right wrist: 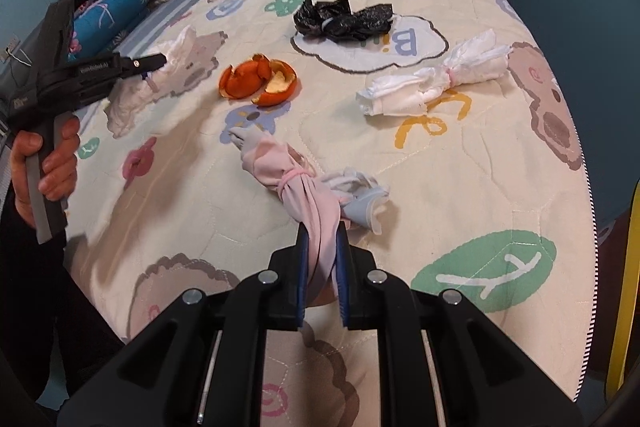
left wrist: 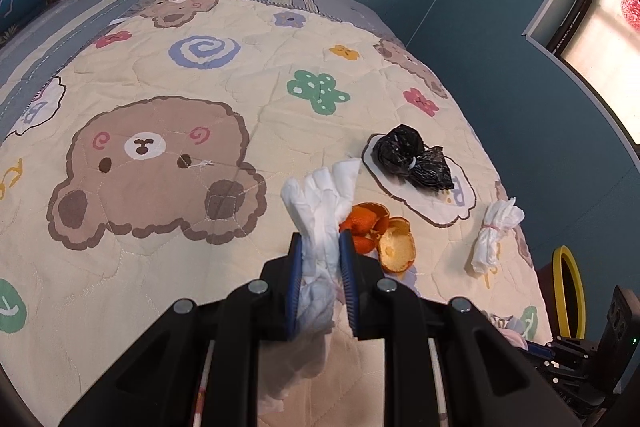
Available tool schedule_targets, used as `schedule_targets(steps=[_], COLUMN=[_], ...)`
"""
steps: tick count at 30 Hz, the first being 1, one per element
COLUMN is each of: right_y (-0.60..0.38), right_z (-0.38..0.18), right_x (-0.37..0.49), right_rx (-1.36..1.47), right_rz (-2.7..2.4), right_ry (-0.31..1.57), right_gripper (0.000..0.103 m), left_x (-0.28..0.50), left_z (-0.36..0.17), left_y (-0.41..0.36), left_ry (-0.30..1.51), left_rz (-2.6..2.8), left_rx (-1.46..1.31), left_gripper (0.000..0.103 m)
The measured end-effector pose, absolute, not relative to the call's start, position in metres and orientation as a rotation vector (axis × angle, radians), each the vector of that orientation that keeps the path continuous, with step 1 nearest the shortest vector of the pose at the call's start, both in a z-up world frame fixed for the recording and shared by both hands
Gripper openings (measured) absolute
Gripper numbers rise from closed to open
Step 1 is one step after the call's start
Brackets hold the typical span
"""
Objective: Collect trash
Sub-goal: 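Carry the tissue bundle and pink cloth bundle over the yellow-rimmed bin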
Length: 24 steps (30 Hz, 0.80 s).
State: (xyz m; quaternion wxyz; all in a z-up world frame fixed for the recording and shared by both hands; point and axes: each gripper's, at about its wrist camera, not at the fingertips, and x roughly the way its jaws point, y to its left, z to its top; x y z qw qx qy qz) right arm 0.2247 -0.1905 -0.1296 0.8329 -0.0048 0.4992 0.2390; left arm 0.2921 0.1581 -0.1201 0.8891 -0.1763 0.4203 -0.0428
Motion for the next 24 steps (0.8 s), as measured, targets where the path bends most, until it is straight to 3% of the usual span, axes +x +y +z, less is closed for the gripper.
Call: schedule_targets(steps=[24], right_y=[-0.217], right_z=[-0.071], right_x=[0.217], right_rx=[0.044], right_rz=[0.483], right_ry=[0.923], right_gripper=[0.005], left_x=[0.271], left_z=[-0.103], left_y=[0.143], left_ry=[0.844], left_rz=[-0.122], left_rx=[-0.355], left_gripper=[0.018])
